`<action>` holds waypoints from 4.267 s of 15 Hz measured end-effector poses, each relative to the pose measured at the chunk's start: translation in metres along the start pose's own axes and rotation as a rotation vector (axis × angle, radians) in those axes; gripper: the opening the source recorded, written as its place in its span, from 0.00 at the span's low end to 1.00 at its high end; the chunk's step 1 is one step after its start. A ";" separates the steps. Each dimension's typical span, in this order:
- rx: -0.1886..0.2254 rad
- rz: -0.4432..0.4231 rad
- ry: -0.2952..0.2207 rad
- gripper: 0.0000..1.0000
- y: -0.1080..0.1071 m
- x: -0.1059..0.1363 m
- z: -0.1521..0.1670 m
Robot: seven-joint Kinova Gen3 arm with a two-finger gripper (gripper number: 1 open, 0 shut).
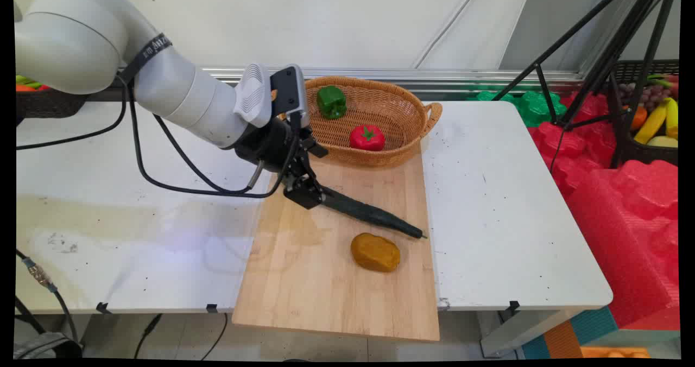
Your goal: Pick up the potato from the cutting board, then place the picked object in the vegetable basket
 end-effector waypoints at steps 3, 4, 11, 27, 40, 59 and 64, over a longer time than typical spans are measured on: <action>-0.035 0.039 0.012 1.00 0.013 0.012 0.002; -0.047 0.052 0.018 1.00 0.019 0.017 0.005; -0.092 0.069 0.033 1.00 0.045 0.042 0.037; -0.194 0.163 -0.046 1.00 0.072 0.031 0.138; -0.151 0.173 0.018 0.00 0.061 0.045 0.104; 0.291 -0.253 0.077 0.00 -0.115 0.046 0.044; 0.291 -0.302 -0.018 0.00 -0.154 0.022 0.087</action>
